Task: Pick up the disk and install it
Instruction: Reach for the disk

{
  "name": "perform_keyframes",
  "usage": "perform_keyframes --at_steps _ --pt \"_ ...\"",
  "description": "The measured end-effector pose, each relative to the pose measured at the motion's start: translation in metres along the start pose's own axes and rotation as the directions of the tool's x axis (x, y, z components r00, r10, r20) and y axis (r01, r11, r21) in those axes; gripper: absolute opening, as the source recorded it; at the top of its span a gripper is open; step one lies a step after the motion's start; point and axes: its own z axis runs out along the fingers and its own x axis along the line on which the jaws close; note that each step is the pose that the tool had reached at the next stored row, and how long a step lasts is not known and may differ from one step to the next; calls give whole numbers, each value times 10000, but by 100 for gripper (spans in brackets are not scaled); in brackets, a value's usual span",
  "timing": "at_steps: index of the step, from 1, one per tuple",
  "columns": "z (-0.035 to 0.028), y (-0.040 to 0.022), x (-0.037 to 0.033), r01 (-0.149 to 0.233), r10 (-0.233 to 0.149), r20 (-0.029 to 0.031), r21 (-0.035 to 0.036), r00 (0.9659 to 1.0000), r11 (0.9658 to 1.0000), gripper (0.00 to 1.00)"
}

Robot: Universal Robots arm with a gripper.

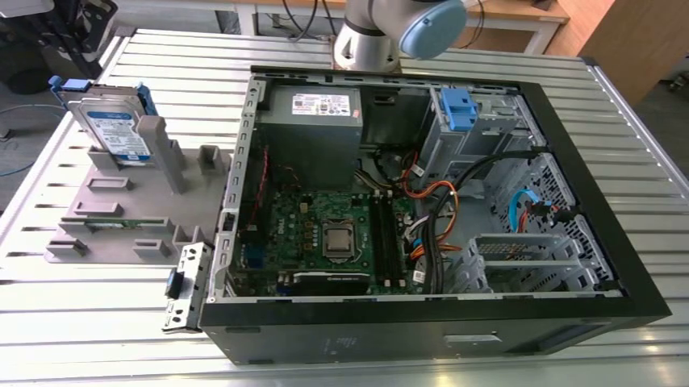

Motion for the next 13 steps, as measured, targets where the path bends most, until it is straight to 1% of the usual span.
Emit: perform_keyframes --at_steps 5,13 --pt "19 12 41 -5 5 -1 0 10000 10000 11" --pt "18 12 43 -8 8 -7 3 10000 10000 11"
